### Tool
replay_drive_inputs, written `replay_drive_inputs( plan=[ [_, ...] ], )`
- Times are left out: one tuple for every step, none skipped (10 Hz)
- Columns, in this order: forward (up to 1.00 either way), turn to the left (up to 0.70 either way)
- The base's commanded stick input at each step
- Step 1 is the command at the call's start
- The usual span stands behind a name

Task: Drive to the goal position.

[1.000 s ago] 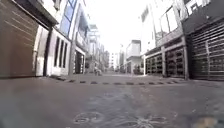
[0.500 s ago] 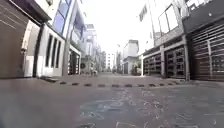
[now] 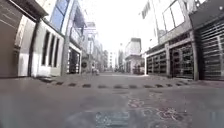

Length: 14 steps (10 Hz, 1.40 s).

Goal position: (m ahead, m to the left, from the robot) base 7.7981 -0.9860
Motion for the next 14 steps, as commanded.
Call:
replay_drive_inputs(
  plan=[
    [1.00,0.00],
    [1.00,0.00],
    [1.00,0.00],
    [1.00,0.00],
    [1.00,0.00],
    [1.00,0.00],
    [1.00,0.00],
    [1.00,-0.09],
    [1.00,-0.35],
    [1.00,-0.27],
    [1.00,0.00],
    [1.00,0.00],
    [1.00,0.00],
    [1.00,0.00]
  ],
)
